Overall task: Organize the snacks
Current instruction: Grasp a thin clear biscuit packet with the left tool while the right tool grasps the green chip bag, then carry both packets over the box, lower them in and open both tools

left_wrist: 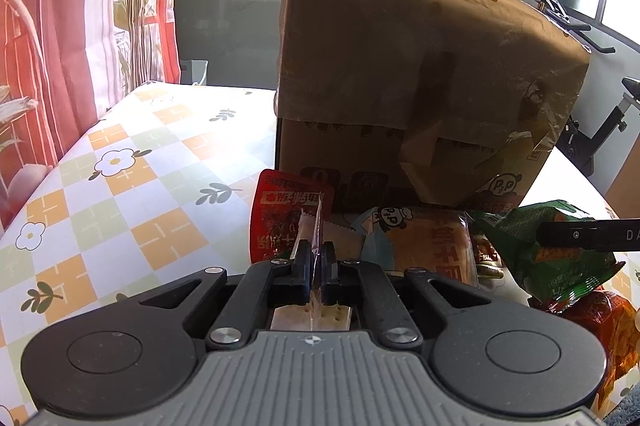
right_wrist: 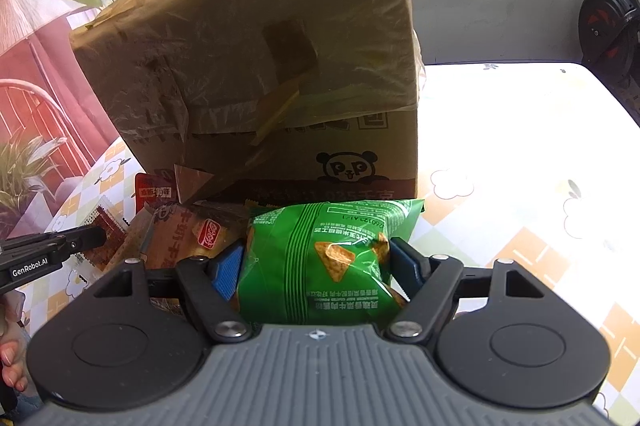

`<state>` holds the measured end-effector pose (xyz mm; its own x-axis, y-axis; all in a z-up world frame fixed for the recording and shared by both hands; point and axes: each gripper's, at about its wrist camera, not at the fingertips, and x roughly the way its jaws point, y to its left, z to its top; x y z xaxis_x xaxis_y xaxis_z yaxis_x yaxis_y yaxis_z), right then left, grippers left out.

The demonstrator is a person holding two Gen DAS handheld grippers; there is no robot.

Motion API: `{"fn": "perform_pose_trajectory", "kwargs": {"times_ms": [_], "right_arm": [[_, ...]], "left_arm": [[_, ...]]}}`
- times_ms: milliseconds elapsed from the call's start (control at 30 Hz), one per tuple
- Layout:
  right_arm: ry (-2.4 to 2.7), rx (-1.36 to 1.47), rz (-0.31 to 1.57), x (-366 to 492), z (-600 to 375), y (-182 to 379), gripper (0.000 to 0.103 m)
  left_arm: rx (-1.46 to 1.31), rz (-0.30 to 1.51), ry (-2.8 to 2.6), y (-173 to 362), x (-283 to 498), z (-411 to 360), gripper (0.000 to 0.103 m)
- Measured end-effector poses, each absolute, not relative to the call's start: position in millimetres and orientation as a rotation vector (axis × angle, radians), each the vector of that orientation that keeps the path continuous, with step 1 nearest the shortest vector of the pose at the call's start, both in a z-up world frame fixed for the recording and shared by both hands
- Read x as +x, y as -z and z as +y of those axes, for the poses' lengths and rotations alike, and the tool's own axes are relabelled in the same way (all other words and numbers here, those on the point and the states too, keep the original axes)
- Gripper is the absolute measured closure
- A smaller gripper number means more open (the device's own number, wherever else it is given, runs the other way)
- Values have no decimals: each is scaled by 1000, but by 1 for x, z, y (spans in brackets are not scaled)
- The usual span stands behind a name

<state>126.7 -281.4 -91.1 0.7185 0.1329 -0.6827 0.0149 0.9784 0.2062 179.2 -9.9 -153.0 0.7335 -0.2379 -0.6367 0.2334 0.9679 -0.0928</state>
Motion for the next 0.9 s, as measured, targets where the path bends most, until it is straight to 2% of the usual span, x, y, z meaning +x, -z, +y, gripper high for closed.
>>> {"fn": "perform_pose_trajectory", "kwargs": {"times_ms": [567,900], "right_arm": [[-109,238,715,111,-286,72,27],[-157,268,529,78,-301,9,27]], "left_arm": [[-37,570,257,118,165,6,99],[-33,417,285,68,156,8,99]]}}
